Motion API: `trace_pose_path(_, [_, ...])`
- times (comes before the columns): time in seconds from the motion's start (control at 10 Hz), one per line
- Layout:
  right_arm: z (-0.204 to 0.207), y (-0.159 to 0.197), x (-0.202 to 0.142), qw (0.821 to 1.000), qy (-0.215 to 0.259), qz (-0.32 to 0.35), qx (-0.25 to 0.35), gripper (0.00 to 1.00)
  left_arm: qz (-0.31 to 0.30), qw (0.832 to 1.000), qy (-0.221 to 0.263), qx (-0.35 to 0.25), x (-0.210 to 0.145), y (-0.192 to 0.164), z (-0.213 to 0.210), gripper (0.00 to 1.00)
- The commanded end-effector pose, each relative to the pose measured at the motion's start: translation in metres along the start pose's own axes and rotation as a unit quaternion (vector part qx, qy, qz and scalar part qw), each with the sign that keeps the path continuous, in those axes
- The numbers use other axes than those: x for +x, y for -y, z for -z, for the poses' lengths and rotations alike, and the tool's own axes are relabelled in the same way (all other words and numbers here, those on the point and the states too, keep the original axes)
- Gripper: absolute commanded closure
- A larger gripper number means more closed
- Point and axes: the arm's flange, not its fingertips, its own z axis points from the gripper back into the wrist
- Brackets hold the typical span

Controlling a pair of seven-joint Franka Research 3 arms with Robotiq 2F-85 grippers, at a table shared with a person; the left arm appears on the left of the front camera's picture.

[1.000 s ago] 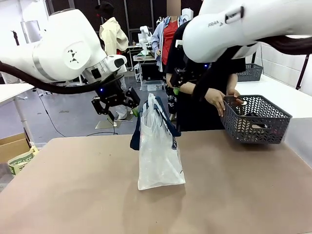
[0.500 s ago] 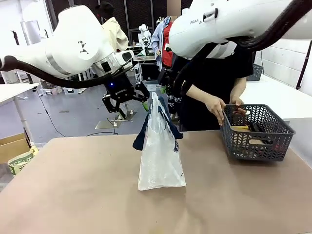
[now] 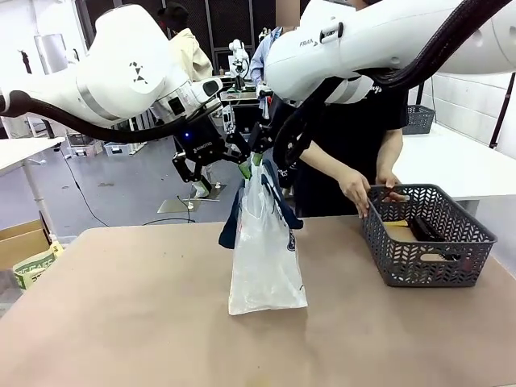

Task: Transfer purchased items from the store into the shopping bag.
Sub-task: Open the Reusable shopping bag in the center of the table.

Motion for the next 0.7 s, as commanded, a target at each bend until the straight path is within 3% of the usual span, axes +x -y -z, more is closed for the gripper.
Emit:
trace_pose_path(0.0, [0.006, 0.002, -0.004, 1.0, -0.017, -0.003, 0.026, 0.0, 0.01, 1.0, 0.003, -0.018, -0.002, -0.004, -0.002, 0.0])
trace_pose_path(0.4, [0.024, 0.0, -0.01, 0.999, -0.042, -0.005, 0.027, 0.0, 0.014, 1.0, -0.017, 0.008, -0.008, -0.007, 0.023, 0.0])
trace_pose_path(0.5, [0.029, 0.0, -0.013, 0.998, -0.039, -0.038, 0.03, 0.0, 0.025, 0.999, -0.003, 0.026, -0.007, -0.015, 0.033, 0.0])
trace_pose_path(0.6, [0.031, -0.001, -0.016, 0.996, -0.037, -0.06, 0.046, 0.2, 0.027, 0.999, -0.005, 0.026, -0.006, -0.02, 0.04, 0.19])
